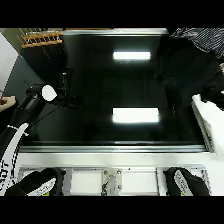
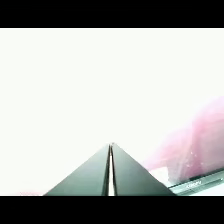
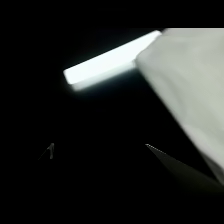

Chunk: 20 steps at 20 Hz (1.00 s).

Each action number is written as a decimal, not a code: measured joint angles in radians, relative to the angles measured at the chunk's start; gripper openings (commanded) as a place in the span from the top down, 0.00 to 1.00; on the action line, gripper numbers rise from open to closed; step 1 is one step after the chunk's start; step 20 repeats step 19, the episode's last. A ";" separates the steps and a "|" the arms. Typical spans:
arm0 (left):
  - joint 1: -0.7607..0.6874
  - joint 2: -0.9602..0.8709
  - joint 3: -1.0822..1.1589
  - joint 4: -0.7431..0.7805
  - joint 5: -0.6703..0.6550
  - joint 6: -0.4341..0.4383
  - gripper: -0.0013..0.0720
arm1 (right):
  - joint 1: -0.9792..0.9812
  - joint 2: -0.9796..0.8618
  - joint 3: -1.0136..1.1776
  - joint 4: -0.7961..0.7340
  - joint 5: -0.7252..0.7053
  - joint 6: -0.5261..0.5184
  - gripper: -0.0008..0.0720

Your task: Fold the clothes and pants, and hang the long-sleeved shirts on hangers.

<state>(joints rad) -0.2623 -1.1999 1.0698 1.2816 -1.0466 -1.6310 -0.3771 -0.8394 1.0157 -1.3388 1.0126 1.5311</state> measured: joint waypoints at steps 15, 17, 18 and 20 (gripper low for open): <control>0.000 0.000 0.000 0.000 0.003 0.000 0.98 | 0.461 0.004 0.000 0.151 -0.018 -0.065 0.96; 0.000 0.000 0.000 0.000 0.003 0.000 0.98 | 0.464 0.004 0.000 0.154 -0.018 -0.065 0.96; 0.000 0.000 0.000 0.000 0.003 0.000 0.98 | 0.465 0.004 0.000 0.154 -0.018 -0.066 0.96; 0.000 0.000 0.000 0.000 0.003 0.000 0.98 | 0.465 0.004 0.000 0.154 -0.018 -0.066 0.96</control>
